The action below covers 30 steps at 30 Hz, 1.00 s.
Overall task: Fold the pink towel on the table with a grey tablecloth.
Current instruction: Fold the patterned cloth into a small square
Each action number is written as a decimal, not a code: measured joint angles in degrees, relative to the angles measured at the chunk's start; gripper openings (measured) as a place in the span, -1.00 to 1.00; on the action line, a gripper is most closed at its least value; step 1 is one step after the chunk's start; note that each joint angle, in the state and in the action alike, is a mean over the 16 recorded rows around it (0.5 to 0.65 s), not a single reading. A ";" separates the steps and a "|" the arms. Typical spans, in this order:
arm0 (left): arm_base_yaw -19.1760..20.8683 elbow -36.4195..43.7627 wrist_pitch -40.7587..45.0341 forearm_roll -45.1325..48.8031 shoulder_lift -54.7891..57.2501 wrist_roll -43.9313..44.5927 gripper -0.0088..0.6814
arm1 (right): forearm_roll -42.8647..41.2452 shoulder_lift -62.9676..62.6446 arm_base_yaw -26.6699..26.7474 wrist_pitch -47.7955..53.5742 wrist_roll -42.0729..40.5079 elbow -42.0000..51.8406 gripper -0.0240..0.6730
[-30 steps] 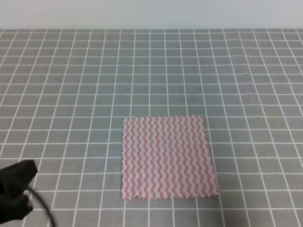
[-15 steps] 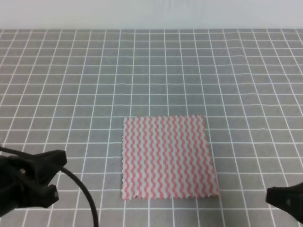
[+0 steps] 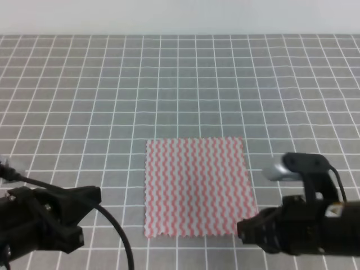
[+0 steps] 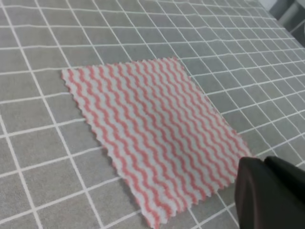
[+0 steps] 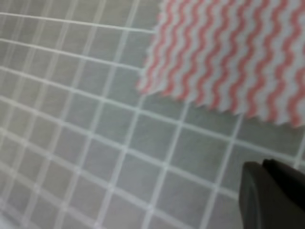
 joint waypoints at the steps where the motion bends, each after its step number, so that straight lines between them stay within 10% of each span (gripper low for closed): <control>1: -0.01 0.00 0.25 -0.27 0.02 0.30 -0.98 | -0.32 1.46 0.24 -0.32 0.09 -0.48 -0.97; 30: 0.03 -0.01 -2.09 0.64 0.25 1.66 -0.98 | 0.76 19.53 -6.71 -3.77 1.13 -3.17 -0.08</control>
